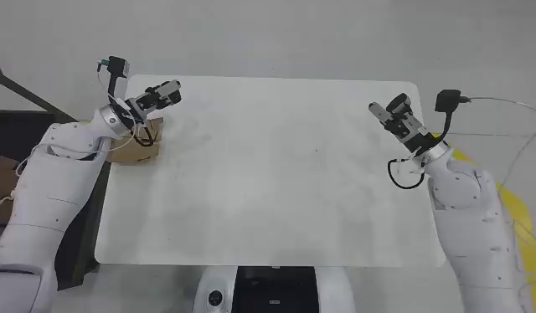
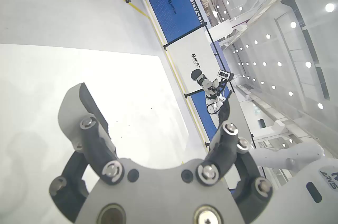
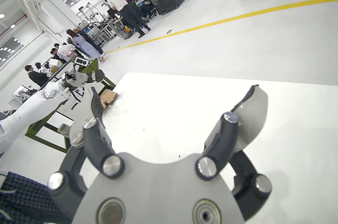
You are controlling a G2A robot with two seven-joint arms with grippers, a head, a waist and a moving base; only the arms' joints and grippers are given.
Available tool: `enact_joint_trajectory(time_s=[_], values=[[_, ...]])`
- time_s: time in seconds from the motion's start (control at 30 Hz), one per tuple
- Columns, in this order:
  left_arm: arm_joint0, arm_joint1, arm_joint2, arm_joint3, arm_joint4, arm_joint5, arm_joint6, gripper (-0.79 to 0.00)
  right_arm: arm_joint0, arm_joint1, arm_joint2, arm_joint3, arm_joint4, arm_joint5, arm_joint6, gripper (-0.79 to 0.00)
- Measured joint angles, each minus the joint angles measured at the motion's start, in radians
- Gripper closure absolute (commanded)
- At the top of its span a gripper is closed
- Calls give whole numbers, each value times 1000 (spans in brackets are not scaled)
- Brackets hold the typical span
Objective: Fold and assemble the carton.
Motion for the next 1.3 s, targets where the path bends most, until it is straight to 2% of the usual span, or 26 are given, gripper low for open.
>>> enact_joint_trajectory(time_s=[0.33,0.43,0.63,1.0,1.3], values=[[0,0,0,0,0,0,0,-785,0,0,0,0,0,0,0,-785],[12,0,-17,-4,-30,28,19,-785,0,0,0,0,0,0,0,-785],[58,10,-108,13,-164,89,-2,-785,0,0,0,0,0,0,0,-785],[179,32,-294,91,-209,70,62,-785,0,0,0,0,0,0,0,-785],[247,30,-368,156,-205,84,158,-785,0,0,0,0,0,0,0,-785]])
